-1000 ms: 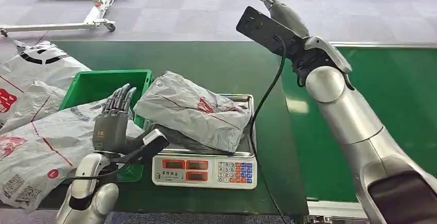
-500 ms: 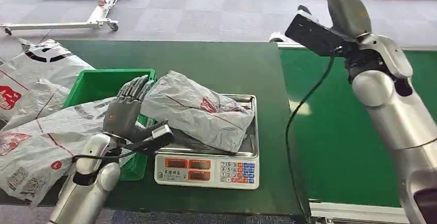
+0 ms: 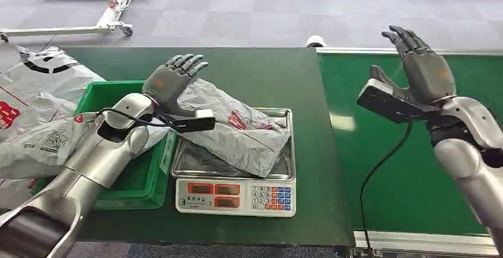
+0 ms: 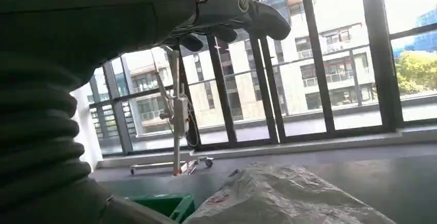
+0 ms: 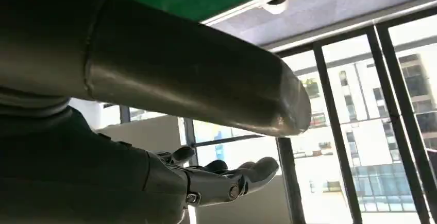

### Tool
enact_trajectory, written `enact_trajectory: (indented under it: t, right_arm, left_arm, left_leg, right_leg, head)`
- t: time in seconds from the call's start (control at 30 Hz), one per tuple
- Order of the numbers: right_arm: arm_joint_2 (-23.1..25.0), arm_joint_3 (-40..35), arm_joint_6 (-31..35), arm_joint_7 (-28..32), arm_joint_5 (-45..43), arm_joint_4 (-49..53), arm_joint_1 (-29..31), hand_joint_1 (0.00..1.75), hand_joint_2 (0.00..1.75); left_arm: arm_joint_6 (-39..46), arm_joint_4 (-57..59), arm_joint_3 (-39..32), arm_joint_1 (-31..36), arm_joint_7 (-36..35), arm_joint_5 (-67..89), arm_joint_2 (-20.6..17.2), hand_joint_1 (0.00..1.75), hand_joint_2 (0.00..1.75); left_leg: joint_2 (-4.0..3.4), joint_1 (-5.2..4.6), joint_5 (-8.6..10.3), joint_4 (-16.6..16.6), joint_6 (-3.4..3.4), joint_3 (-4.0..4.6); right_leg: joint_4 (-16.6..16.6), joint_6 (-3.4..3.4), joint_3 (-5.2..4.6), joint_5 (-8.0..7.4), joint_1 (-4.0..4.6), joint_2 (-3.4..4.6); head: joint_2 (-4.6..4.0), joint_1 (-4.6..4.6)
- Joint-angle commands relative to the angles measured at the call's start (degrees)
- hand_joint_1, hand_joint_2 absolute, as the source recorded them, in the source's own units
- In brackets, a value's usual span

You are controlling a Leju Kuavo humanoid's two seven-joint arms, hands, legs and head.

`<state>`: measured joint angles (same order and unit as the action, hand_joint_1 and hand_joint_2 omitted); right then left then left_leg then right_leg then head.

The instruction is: Moved the parcel from conveyor to table for the left to box.

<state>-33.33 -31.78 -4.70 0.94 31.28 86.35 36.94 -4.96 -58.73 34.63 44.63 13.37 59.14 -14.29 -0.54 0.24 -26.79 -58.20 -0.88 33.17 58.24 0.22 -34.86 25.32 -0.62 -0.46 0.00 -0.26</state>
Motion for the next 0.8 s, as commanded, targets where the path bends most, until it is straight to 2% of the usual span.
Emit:
enact_trajectory:
  t: [0.03,0.3,0.47,0.53,0.63,0.7,0.8]
  right_arm:
    - [-0.2,1.8,0.1,-0.4,0.6,2.5,-3.9,0.00,0.00]
    - [0.0,2.2,0.1,-0.4,0.6,2.5,-3.9,0.00,0.00]
    - [-2.6,5.8,0.0,0.1,0.3,5.8,-9.1,0.00,0.00]
    - [-2.1,6.2,-0.6,0.8,0.3,5.6,-9.3,0.00,0.00]
    - [0.4,4.4,-0.9,1.2,0.3,3.2,-6.4,0.00,0.00]
    - [2.0,3.1,-1.0,1.1,0.4,2.2,-5.0,0.00,0.00]
    - [3.3,2.5,-0.7,0.8,0.2,1.4,-4.8,0.00,0.00]
  left_arm:
    - [-0.5,7.4,10.4,6.0,-0.4,-0.7,-0.5,0.00,1.75]
    - [-0.7,7.4,10.7,6.0,-0.2,-0.9,-0.7,0.00,1.75]
    - [-8.3,9.3,14.3,7.4,3.4,-7.0,-2.4,0.00,1.75]
    - [-13.5,9.1,17.6,8.3,5.4,-9.6,-4.5,0.00,1.75]
    - [-19.3,9.2,21.7,9.0,7.4,-11.6,-7.3,0.00,1.75]
    - [-21.8,11.5,23.2,8.3,8.9,-14.2,-7.5,0.00,1.75]
    - [-22.7,17.2,27.4,7.1,11.2,-16.1,-5.7,0.00,1.75]
  left_leg:
    - [0.17,0.01,0.04,0.0,0.01,0.07]
    - [0.07,0.03,0.04,0.0,0.01,0.08]
    - [0.18,0.04,0.05,0.1,0.01,0.05]
    - [0.15,0.03,0.04,0.1,0.01,0.07]
    - [-0.09,0.03,0.00,0.0,0.00,0.08]
    - [-0.23,0.02,0.02,0.1,-0.01,0.06]
    - [-0.22,0.03,0.08,0.2,-0.02,-0.06]
  right_leg:
    - [0.0,0.00,0.00,0.00,0.00,-0.11]
    - [-0.1,-0.01,-0.03,-0.03,0.02,-0.02]
    - [-0.1,-0.01,0.03,-0.01,0.03,-0.13]
    - [-0.1,-0.02,0.00,0.00,0.02,-0.09]
    - [0.0,-0.03,-0.06,-0.05,0.02,0.16]
    - [0.0,-0.04,-0.11,-0.08,0.00,0.27]
    - [-0.2,-0.05,0.01,-0.13,0.01,0.27]
  head:
    - [0.00,0.00]
    - [0.00,0.00]
    - [0.00,-0.02]
    - [0.00,-0.02]
    - [0.00,0.00]
    - [0.00,0.00]
    - [0.00,0.00]
